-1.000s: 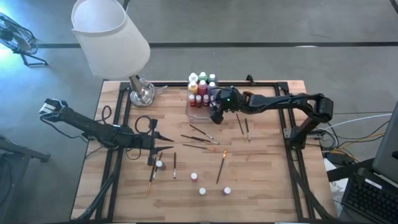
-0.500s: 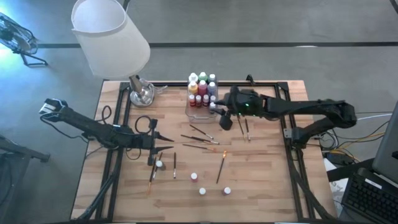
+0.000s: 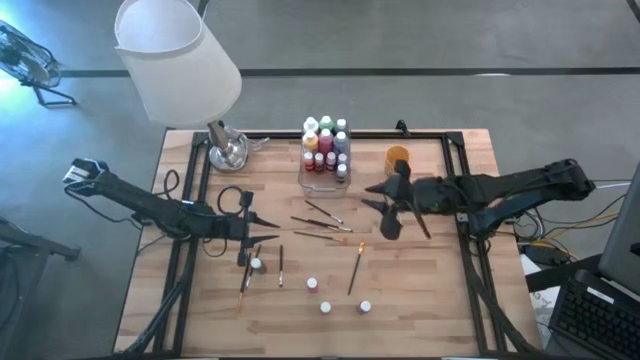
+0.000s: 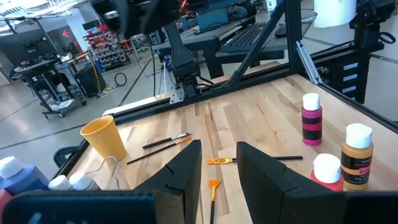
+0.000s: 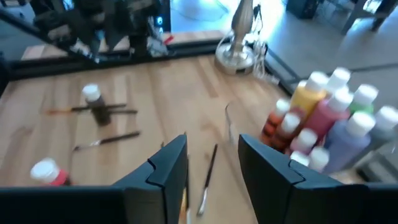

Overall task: Pick & Place Paint Supplies
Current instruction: Put the small pink paint bottle into the bin

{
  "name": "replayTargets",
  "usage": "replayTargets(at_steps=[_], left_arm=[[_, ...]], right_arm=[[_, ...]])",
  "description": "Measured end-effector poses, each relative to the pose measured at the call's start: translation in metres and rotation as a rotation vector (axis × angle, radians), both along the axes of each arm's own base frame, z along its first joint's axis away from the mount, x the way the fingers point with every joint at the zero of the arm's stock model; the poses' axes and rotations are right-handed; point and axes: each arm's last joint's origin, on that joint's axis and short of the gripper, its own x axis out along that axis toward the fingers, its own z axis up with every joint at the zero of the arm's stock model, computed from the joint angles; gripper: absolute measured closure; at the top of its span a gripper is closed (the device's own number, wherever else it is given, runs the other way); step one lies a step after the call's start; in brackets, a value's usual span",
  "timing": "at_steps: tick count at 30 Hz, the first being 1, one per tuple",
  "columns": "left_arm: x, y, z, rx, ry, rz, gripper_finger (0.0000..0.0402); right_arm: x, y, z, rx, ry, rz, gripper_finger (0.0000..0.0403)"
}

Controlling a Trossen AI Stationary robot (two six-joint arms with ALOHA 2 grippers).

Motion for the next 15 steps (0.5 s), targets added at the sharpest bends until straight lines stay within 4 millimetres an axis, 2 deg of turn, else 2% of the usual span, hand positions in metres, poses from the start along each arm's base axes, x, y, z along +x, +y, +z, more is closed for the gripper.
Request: replayTargets(at_steps=[6,15], left_arm=[[0.0,0.0,0.0,0.0,0.001,0.0,0.0293],[0.0,0.0,-0.001,0.003,0.008,0.0,0.0293]], right_arm=[[-0.009,0.021,-0.008,0.073,0.064,0.017,0.0257],[-0.019,0.057,-0.01,0.132,0.072,0.135,0.0272]])
